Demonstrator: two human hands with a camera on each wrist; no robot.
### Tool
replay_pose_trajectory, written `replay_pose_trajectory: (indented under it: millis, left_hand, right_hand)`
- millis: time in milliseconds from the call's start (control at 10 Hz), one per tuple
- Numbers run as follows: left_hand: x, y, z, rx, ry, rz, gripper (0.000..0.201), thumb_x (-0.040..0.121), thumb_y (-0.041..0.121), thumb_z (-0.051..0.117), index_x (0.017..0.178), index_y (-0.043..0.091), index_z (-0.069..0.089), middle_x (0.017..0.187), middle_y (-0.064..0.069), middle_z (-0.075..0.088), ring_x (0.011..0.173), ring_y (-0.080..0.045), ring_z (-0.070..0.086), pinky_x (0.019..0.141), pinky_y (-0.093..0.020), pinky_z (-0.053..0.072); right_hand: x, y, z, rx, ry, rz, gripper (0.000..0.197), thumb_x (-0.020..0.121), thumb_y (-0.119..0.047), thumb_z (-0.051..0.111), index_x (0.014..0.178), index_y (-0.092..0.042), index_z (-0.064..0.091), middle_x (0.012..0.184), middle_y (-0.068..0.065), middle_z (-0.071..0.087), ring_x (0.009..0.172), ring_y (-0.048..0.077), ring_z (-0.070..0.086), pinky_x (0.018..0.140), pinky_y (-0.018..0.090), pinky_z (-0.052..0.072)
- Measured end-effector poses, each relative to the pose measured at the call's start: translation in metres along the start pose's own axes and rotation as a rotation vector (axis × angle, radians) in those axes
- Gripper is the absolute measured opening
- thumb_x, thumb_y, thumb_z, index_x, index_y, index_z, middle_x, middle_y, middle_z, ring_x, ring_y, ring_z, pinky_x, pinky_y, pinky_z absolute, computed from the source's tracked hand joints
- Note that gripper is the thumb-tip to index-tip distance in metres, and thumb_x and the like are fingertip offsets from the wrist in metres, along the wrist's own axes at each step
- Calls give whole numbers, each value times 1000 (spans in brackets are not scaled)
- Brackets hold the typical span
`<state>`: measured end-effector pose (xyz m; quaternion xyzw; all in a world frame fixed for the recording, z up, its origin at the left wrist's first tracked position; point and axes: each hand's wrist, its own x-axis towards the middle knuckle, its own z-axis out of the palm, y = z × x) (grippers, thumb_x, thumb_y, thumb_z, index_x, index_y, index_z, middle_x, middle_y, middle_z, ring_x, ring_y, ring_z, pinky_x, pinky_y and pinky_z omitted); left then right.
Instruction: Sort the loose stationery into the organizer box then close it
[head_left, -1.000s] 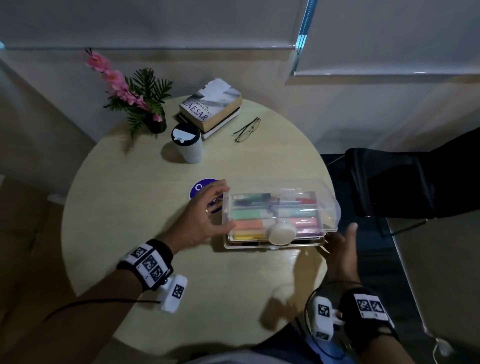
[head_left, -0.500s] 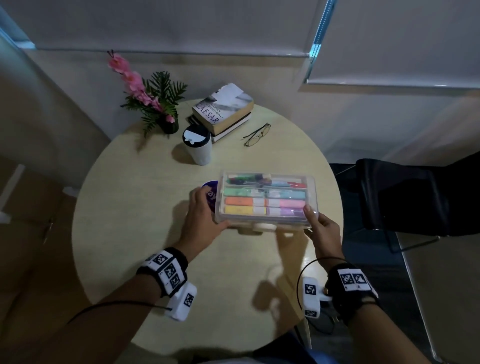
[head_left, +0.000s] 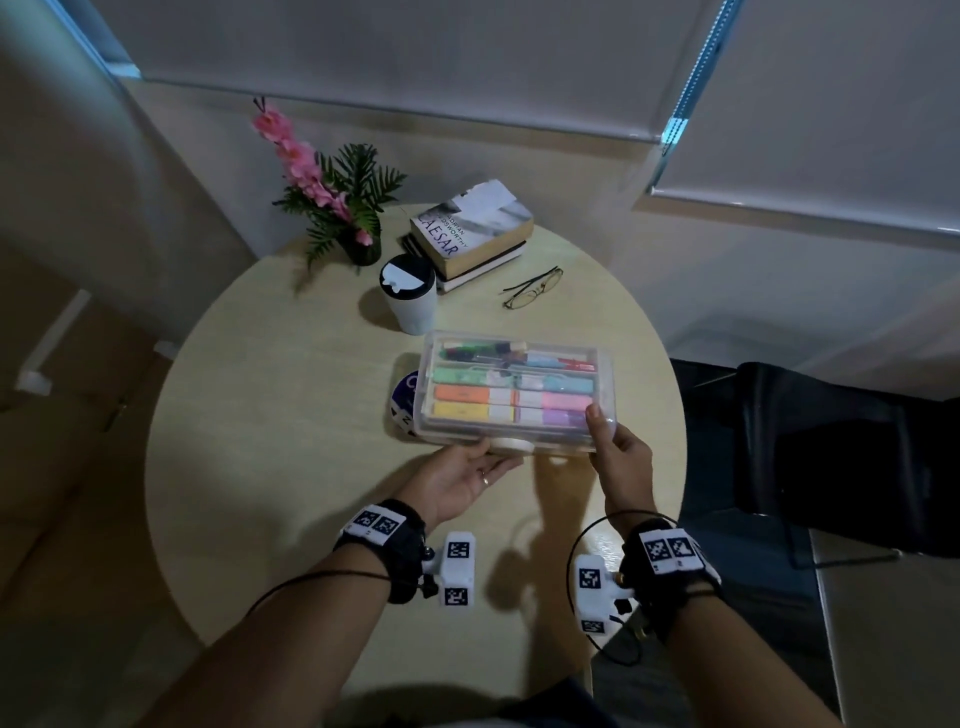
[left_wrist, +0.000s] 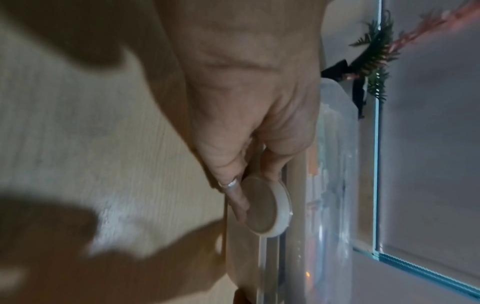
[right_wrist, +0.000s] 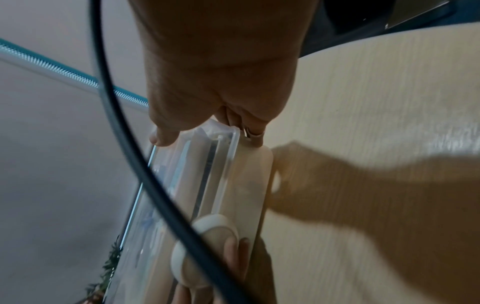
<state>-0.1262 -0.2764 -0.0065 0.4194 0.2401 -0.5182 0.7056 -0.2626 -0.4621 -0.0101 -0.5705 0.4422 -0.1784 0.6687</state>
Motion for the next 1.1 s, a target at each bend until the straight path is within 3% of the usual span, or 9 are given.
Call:
replay_pose_trajectory:
  millis: [100,200,300,400,500,600,700,900,1100]
  left_hand:
    - [4,-10,0,-30,74,36,25,102,2,58,126,-2,61,121,-23,72,120,-31,66,98,-38,59]
    - [3,-19,4,12,85,93,8,99,6,65,106,5,68,95,-12,74,96,-21,67,102,-33,54]
    - [-1,-29,18,53,58,216,13,92,3,74,104,5,71,102,-12,74,103,-21,70,107,-33,50]
    - [-1,-39,28,50,108,341,25,92,4,76,113,-5,68,107,-18,73,109,-26,71,107,-34,52]
    - [7,-43,32,-150,91,290,42,102,27,65,123,-9,60,117,-25,69,112,-33,68,103,-37,56]
    - [17,-36,40,-307,136,104,70,102,52,55,126,-14,55,113,-30,71,104,-37,73,89,-39,63]
    - [22,-21,43,-168,127,-6,77,103,62,43,118,-11,62,103,-25,73,98,-34,70,94,-41,59]
    - [18,20,23,286,173,-25,70,104,58,45,125,-7,62,116,-26,74,112,-37,71,82,-39,59]
    - [0,49,-9,321,221,54,59,108,44,48,131,-8,59,115,-25,74,101,-36,71,85,-41,58]
  right_hand:
    - [5,-5,-2,-27,-10,-32,31,97,-46,70,81,-19,68,54,-18,59,52,-2,52,57,16,42]
    - [11,-4,-2,-69,-21,-52,39,94,-54,71,89,-15,75,61,-16,65,57,-1,57,62,21,46]
    - [12,-2,-2,-152,-10,-75,51,88,-68,69,99,-20,80,84,-8,79,81,8,74,77,30,57]
    - [14,-4,0,-198,6,-82,52,87,-72,67,101,-24,80,91,-8,81,90,10,75,84,33,59]
    - [16,-11,5,-231,14,-84,47,89,-69,67,98,-24,79,88,-8,80,88,8,74,80,30,57]
    - [20,-14,9,-243,17,-87,47,91,-67,66,97,-22,78,88,-6,79,86,7,72,75,27,53]
    - [28,-14,13,-265,9,-81,55,88,-73,64,102,-21,77,94,-6,78,91,9,72,81,30,55]
    - [38,-25,16,-219,-5,-42,53,85,-73,69,101,-24,79,95,-6,79,96,13,73,88,35,56]
    - [36,-32,9,-180,-48,54,58,77,-70,75,100,-16,78,96,-1,79,92,19,73,75,28,52]
